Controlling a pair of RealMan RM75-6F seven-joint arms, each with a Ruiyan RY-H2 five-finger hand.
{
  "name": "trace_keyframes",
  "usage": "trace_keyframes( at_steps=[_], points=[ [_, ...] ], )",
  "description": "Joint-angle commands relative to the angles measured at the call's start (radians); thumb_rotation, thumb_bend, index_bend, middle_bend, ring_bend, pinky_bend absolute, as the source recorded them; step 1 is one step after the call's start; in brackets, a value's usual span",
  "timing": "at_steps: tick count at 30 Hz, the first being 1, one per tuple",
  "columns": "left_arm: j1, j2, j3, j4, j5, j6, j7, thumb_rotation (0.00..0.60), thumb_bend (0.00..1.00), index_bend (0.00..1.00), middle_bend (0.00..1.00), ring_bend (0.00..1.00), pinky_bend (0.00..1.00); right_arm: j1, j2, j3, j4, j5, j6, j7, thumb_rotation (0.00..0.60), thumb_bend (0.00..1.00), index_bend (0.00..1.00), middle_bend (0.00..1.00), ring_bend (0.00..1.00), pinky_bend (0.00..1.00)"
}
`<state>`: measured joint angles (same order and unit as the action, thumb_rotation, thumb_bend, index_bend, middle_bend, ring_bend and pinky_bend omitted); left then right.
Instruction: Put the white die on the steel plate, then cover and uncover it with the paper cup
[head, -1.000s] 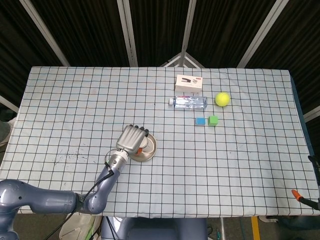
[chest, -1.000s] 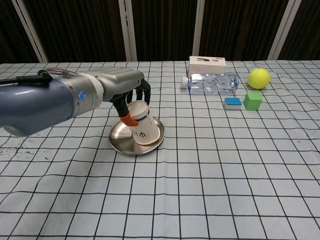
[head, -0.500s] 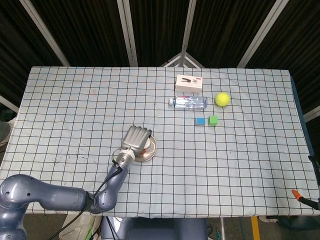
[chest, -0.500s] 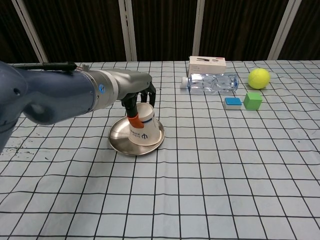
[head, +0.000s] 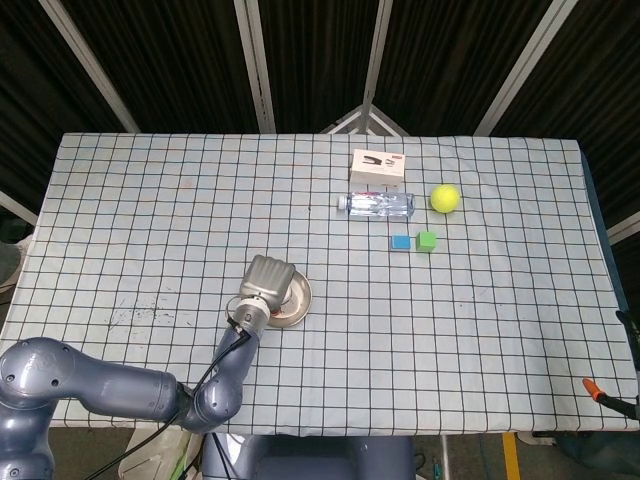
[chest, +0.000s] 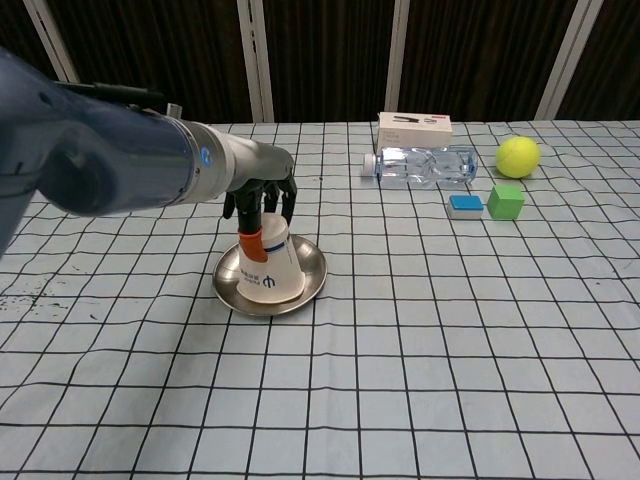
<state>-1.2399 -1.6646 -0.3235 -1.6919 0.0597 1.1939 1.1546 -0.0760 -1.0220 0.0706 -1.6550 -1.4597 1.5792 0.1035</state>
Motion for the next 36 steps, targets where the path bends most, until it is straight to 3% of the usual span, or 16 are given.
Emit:
trace_keyframes(
  at_steps=[1,11,25,36],
  points=[
    [0.006,0.005,0.003,0.005,-0.015,-0.017,-0.011,0.6,0.44,0.54,0.47,0.38,0.4,0.0,-0.001,0.0,0.0,0.003,-0.002,-0.003,0.6,0.13,0.13,0.14,0.1,0.02],
    [0.006,0.007,0.033,0.041,0.004,-0.037,-0.027,0.6,0.44,0.54,0.47,0.38,0.4,0.003,-0.003,0.001,0.001,0.008,-0.008,-0.005,0.6,0.13,0.13,0.14,0.1,0.02],
    [0.019,-0.071,0.138,0.162,0.295,0.059,-0.068,0.6,0.44,0.54,0.47,0.38,0.4,0.006,-0.004,0.0,-0.002,0.011,-0.017,-0.006,0.6,0.13,0.13,0.14,0.1,0.02],
    [0.064,-0.116,0.178,0.244,0.449,-0.019,-0.178,0.6,0.45,0.54,0.47,0.38,0.4,0.005,-0.001,0.002,-0.002,0.014,-0.017,-0.001,0.6,0.13,0.13,0.14,0.1,0.02]
  ],
)
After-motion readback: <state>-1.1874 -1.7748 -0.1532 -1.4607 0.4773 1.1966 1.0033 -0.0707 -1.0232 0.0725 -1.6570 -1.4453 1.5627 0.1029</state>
